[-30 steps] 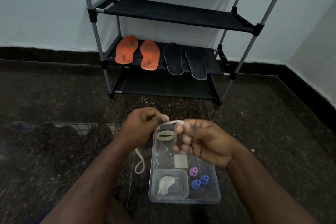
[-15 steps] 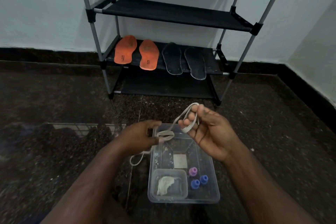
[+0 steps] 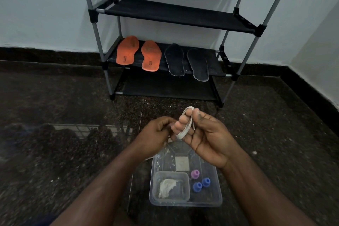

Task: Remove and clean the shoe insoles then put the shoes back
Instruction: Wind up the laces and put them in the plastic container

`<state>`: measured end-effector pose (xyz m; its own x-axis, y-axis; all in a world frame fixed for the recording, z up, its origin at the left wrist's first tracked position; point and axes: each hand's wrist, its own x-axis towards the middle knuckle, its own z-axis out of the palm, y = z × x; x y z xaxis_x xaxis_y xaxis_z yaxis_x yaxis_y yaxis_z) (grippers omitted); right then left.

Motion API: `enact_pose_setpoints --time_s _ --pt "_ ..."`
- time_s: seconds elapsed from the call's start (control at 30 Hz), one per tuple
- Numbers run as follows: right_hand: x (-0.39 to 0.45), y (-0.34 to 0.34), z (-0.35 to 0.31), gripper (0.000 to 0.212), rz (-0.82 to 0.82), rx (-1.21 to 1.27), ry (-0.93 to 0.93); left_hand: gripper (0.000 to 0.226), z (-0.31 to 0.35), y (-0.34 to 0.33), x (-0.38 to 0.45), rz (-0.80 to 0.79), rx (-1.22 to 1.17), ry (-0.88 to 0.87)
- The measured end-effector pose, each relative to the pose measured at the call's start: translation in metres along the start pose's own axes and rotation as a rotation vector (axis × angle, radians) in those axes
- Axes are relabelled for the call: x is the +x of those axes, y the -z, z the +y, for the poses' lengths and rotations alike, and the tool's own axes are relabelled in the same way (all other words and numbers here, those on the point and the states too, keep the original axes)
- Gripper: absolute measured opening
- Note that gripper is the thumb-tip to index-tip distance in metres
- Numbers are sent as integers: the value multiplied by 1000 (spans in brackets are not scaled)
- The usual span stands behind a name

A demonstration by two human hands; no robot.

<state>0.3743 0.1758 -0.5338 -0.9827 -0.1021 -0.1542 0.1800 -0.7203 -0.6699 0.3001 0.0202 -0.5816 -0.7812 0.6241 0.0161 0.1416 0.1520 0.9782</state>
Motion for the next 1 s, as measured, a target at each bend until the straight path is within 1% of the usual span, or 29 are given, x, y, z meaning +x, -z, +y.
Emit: enact_pose_setpoints --time_s 0.1,0.2,0.3,0.4,0.47,0.53,0.7,0.77,0.8,0.87,0.9,0.93,1.0 --pt "1 -4 0 22 96 28 122 18 -1 -5 -2 -71 138 -2" --pt "3 -4 0 21 185 -4 229 22 0 -10 -5 -137 243 -7" --pt "7 1 4 21 292 -212 323 19 6 -11 -8 -175 327 39" --pt "10 8 10 20 377 -511 378 23 15 -9 -11 -168 408 5" --pt "10 11 13 19 431 -680 341 24 21 -4 -12 -135 442 -8" --pt "9 13 14 18 445 -759 287 22 23 4 -11 -91 484 -19" --pt "10 20 16 20 417 -971 135 9 22 19 -8 -11 507 -109" --pt "8 20 17 24 349 -1066 43 8 19 22 -6 31 508 -154" --pt "6 18 18 25 299 -1067 -7 7 17 23 -5 63 505 -174" --pt "2 12 18 27 212 -957 -113 4 13 24 -4 123 502 -205" --pt "1 9 17 28 172 -888 -164 5 13 24 -4 152 489 -214" --pt "-1 7 16 28 136 -831 -208 7 12 23 -4 175 453 -212" --pt "-3 7 12 28 74 -702 -259 9 13 23 -5 210 292 -175"
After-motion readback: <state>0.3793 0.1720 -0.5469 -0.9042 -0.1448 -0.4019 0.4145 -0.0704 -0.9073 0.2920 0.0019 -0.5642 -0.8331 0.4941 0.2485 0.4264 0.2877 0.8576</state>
